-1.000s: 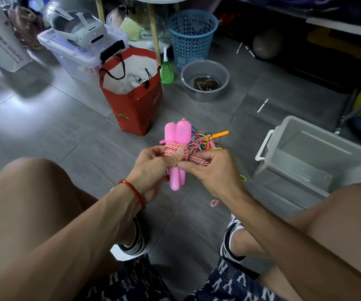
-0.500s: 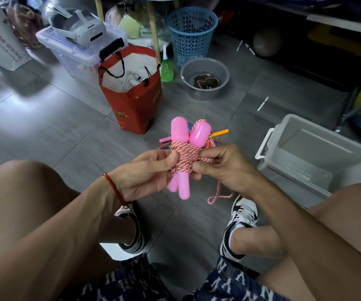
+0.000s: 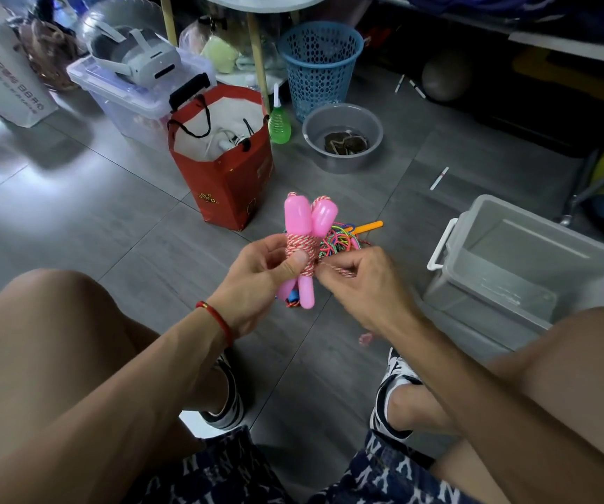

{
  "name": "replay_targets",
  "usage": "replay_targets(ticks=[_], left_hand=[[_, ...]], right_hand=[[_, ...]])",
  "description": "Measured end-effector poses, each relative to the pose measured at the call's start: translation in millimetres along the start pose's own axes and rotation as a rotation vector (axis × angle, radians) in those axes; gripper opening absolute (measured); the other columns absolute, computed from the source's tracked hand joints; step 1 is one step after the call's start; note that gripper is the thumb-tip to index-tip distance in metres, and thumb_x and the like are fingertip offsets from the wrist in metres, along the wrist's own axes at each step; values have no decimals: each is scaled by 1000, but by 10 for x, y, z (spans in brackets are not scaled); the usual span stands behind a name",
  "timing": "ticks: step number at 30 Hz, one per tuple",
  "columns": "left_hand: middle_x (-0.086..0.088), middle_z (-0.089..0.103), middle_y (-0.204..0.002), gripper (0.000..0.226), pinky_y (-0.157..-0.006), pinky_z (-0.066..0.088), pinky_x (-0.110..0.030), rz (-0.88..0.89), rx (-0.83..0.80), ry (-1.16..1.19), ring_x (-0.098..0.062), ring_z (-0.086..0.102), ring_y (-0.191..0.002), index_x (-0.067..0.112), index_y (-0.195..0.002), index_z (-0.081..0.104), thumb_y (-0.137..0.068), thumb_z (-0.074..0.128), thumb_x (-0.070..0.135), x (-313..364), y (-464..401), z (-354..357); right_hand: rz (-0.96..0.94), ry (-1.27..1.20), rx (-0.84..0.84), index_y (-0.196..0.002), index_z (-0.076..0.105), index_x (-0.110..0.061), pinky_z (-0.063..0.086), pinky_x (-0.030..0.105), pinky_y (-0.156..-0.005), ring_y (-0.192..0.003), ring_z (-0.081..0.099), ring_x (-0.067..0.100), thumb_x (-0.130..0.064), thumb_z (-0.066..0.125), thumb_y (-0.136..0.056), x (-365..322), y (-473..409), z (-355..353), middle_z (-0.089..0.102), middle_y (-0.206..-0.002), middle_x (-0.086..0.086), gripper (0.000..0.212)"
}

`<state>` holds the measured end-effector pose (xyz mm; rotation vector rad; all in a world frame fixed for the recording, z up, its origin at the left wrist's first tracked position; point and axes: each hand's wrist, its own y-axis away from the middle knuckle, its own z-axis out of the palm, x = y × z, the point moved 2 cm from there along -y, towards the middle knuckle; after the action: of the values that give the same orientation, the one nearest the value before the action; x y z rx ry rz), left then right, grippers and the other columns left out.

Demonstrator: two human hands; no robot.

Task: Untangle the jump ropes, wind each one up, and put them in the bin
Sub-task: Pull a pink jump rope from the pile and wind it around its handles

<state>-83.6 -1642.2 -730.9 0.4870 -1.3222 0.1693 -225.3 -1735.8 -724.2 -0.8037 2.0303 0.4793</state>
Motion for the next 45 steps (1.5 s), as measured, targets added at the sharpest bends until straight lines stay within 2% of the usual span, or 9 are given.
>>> replay_targets(ticks=[5,8,12,17,23,29,32,37,45], left_hand=[[-24,70,-110,47,-89,56,-49,-69,51,67,-33,67,-96,0,-119,61,-77,78,16,-44,1,-29],[-24,67,-118,41,-98,54,-47,-193,-102,300,-35,62,-110,-4,-121,61,-83,72,7,32,20,-62],[-28,59,-130,44,-105,48,-49,-208,-297,410,-35,61,-117,-9,-127,57,-93,59,19,122,48,-139],[-38,63,-109,39,-108,45,-48,-245,-217,205,-36,60,-109,-13,-116,62,-92,61,18,-6,42,-140],[-29,65,-70,21,-54,44,-22,-40,51,-179,-20,55,-54,-10,-89,68,-93,69,10,-51,-9,-98],[-24,66,-67,28,-81,44,-51,-134,-24,-23,-34,53,-67,-7,-90,69,-86,75,20,-95,22,-36],[-30,66,-95,40,-88,54,-46,-230,-157,124,-35,62,-87,-7,-108,65,-88,68,28,12,43,-119],[-15,70,-109,62,-94,55,-49,-320,-292,308,-27,70,-99,0,-127,54,-80,76,34,10,56,-199],[-32,51,-107,49,-91,38,-66,-244,-231,287,-46,39,-102,2,-102,60,-71,89,25,29,75,-146]], right_hand=[[61,-157,-4,-70,77,-24,39,37,-50,-50,40,13,-65,79,-64,19,-44,8,50,-51,-6,41],[85,-395,-31,-75,81,-27,56,47,-70,-67,61,14,-33,90,-70,22,-99,-14,77,-74,3,12],[1,-504,-81,-83,82,-15,51,41,-76,-78,58,17,-20,87,-76,28,-122,-54,73,-89,28,10],[-29,-289,-158,-86,82,-22,52,46,-64,-67,56,7,-36,82,-82,145,-147,-3,74,-72,1,15],[9,222,-33,-58,61,-21,38,36,-53,-51,41,17,-49,76,-79,56,-86,98,43,-46,-2,38],[15,58,-1,-71,76,-36,40,36,-53,-50,39,8,-50,81,-75,138,-81,38,55,-51,-3,15],[-25,-121,-31,-81,80,-36,43,42,-58,-57,43,7,-51,80,-74,214,-118,-1,63,-57,1,17],[-119,-278,-176,-75,76,-27,25,22,-53,-54,29,2,-19,79,-85,180,-135,-115,41,-51,-16,13],[-151,185,-52,-80,75,-32,47,41,-68,-64,53,24,-76,61,-71,199,-113,-70,56,-58,0,47]])
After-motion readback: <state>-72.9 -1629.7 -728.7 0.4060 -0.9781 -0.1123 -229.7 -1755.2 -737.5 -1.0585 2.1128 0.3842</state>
